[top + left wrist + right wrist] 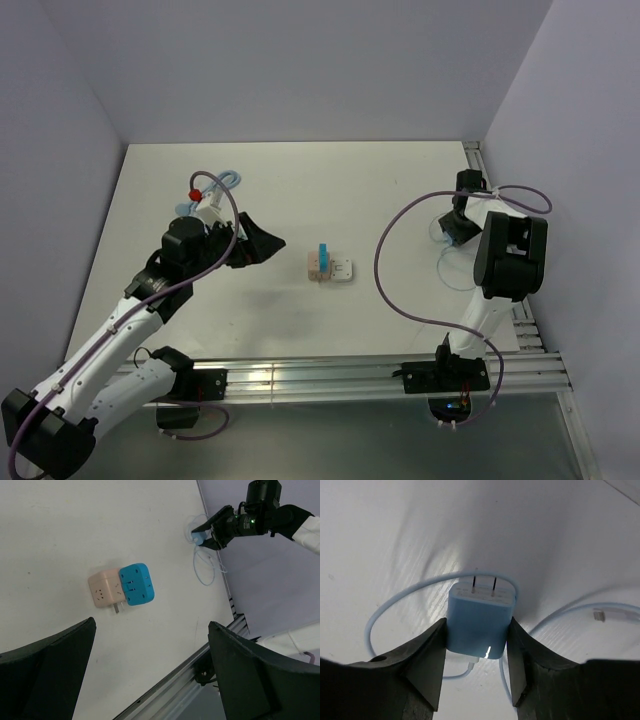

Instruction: Insert the plug

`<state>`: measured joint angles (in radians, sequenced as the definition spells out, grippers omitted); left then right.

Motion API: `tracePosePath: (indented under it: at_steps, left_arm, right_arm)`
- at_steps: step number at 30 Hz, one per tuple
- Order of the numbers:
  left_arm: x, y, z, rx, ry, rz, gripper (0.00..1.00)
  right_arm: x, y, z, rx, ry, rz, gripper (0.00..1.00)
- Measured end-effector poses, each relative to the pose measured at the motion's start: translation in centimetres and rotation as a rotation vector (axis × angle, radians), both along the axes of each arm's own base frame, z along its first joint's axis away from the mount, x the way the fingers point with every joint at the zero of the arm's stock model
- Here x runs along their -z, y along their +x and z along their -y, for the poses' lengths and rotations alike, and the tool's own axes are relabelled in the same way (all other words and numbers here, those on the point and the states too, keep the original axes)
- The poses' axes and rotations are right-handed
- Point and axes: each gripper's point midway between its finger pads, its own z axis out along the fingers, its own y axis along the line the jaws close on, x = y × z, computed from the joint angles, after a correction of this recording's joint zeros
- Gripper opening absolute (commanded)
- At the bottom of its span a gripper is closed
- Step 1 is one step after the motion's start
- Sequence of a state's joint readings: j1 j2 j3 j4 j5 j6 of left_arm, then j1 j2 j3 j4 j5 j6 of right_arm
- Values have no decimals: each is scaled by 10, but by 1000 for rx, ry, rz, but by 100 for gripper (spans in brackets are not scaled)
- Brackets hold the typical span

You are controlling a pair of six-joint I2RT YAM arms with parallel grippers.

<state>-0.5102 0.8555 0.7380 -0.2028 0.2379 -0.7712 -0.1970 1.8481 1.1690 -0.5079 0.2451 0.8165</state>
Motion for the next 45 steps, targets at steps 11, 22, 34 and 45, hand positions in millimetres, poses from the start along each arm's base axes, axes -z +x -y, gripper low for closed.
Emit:
tracePosePath:
  at_steps: [11, 22, 34, 45]
  left_arm:
    - [-12, -3, 12, 80, -17, 13, 99]
    - [-31, 2, 23, 143, -4, 29, 99]
    - [-75, 2, 22, 148, -16, 99, 98]
    - [-45, -13, 55, 380, -61, -75, 98]
  right_arm:
    - [-23, 10, -64, -310, -54, 24, 0]
    - [-142, -19, -223, -952, -98, 382, 0]
    - [-232, -136, -332, -1631, 150, 924, 0]
    - [-239, -208, -377, -1970, 241, 996, 0]
